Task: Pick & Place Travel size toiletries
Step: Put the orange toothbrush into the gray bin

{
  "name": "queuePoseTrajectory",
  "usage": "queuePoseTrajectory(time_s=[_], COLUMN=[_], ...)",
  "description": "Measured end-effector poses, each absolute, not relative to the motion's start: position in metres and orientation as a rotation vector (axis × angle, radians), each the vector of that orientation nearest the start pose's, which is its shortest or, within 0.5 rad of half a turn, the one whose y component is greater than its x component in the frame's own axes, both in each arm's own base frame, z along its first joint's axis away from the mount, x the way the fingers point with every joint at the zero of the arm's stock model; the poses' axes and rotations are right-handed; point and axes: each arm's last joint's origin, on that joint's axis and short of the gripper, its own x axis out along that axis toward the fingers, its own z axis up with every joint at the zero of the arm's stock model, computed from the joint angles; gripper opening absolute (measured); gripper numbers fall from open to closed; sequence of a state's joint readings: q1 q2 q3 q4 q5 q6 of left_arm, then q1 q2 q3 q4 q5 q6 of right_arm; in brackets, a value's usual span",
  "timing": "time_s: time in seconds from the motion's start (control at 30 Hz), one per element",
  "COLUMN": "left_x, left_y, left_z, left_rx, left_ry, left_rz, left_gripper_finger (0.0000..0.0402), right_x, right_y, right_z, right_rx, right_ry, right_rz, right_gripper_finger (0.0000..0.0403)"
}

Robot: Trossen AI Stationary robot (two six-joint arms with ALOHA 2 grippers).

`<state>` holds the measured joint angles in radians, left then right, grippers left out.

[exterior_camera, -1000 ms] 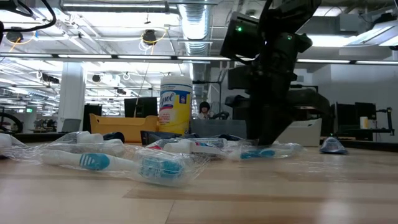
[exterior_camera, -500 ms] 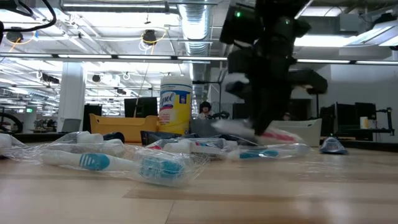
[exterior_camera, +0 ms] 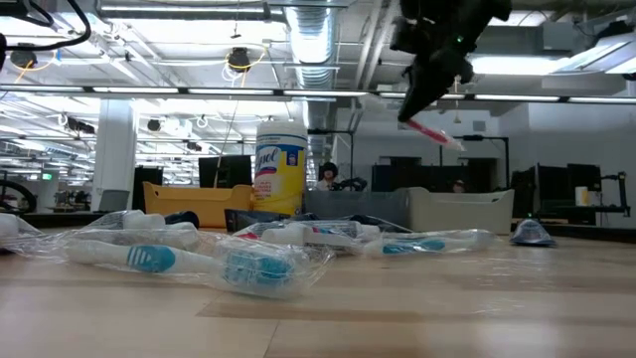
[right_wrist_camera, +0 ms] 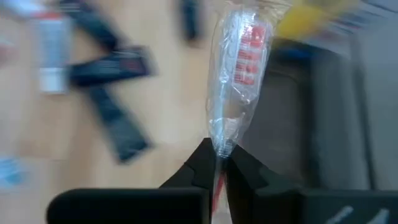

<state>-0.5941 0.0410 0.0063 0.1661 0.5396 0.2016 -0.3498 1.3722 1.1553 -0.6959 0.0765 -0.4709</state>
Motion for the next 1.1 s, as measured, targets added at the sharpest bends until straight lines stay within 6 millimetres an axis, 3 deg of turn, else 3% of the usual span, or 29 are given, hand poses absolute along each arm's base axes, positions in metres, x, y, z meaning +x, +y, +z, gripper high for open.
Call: queuePoseTrajectory(time_s=[0.27, 0.53, 0.87, 1.1], left_x=[0.071, 0.071, 0.071, 0.071], left_y=[-0.066, -0.066, -0.066, -0.066], left_z=[0.178, 0.178, 0.178, 0.178], left_rx=[0.175, 0.176, 0.176, 0.176], left_ry=[-0.249, -0.249, -0.249, -0.249], left_rz=[-1.114, -1.114, -1.114, -1.115], left_gripper_finger=[0.0191, 0.0191, 0.0191, 0.0191], right_x=[0.218, 0.209, 0.215, 0.220], right_y=[-0.166, -0.207, -0.227, -0.225], right_z=[0.293, 0.257, 0.211, 0.204], right_rx=[-0.181, -0.068, 0.026, 0.025], right_ry=[1.066, 1.228, 1.392, 1.413], right_rz=[-0.477, -0.516, -0.461, -0.441], right_gripper_finger=[0.0017, 0.0024, 0.0020, 0.0043])
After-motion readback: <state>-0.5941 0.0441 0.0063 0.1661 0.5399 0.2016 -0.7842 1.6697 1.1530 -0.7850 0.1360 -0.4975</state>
